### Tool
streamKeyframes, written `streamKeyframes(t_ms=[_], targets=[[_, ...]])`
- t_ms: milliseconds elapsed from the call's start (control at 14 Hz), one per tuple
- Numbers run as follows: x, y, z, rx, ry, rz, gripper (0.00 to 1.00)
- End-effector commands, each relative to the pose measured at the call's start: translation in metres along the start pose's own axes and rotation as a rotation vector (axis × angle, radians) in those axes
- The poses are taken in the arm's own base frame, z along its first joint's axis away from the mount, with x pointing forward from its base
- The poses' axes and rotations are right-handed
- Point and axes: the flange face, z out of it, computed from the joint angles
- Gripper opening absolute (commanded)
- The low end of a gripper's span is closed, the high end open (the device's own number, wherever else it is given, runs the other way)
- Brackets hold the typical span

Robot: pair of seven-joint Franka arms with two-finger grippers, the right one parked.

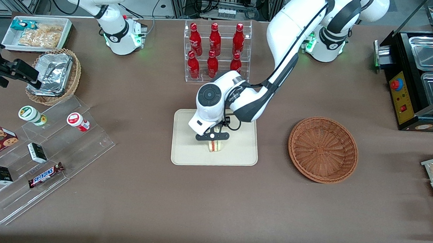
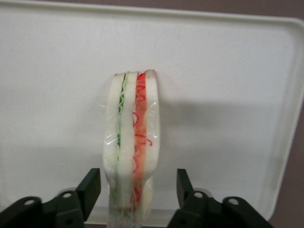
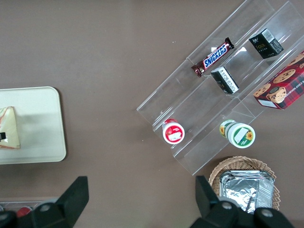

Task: Place sandwich from basket to tray
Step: 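Open the left gripper and raise it off the sandwich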

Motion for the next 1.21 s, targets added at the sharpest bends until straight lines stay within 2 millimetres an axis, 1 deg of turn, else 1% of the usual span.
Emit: streamKeyframes(t_ms=[0,71,143,214,357,429,500,571,643,714,786,857,929,1000,1143], targets=[[-0.001,-0.006,-0.060,-0.011,0.035,-0.020,1.00],[-0.004,-0.009,-0.076,-0.004,0.035,-0.019,1.00],[-0.002,-0.013,-0.096,-0.010,0.047,-0.021,1.00],[0.002,-0.022,-0.113,-0.006,0.047,-0.035,1.00],[-0.004,-0.035,-0.141,0.034,0.029,-0.043,1.00],[0.001,-0.049,-0.155,0.065,0.027,-0.057,1.00],[0.003,-0.066,-0.164,0.104,0.012,-0.071,1.00],[0.001,-0.078,-0.172,0.130,-0.002,-0.086,1.00],[0.010,-0.095,-0.175,0.148,0.001,-0.112,1.00],[0.013,-0.110,-0.181,0.154,-0.002,-0.113,1.00],[0.014,-0.128,-0.187,0.157,-0.010,-0.082,1.00],[0.019,-0.150,-0.200,0.149,-0.013,-0.056,1.00],[0.021,-0.171,-0.208,0.147,-0.019,-0.037,1.00],[0.022,-0.187,-0.218,0.141,-0.017,-0.028,1.00],[0.028,-0.231,-0.234,0.133,-0.024,0.006,1.00]])
